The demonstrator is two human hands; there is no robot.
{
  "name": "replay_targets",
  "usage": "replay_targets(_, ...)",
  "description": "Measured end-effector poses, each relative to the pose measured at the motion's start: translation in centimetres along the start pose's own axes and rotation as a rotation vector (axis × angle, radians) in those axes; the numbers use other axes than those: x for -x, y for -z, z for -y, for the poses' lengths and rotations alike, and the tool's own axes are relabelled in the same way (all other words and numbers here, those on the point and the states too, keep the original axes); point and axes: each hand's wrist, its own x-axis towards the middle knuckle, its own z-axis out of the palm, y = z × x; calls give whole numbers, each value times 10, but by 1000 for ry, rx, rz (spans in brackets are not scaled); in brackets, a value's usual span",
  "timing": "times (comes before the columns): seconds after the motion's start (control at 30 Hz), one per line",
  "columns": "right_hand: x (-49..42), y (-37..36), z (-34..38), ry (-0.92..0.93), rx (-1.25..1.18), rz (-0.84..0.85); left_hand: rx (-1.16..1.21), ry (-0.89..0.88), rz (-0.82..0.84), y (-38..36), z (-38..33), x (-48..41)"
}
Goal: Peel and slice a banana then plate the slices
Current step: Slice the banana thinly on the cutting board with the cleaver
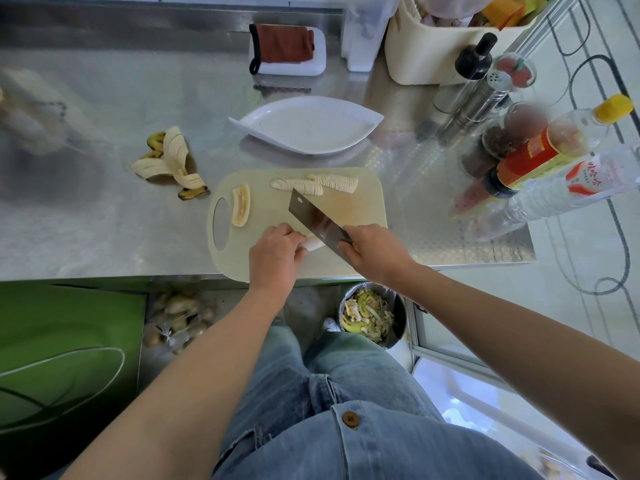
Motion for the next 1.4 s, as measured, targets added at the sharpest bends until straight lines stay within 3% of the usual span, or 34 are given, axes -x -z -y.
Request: replay_targets(1.4, 2, -3, 0, 11, 0, -24, -44, -8, 3, 0, 0, -2)
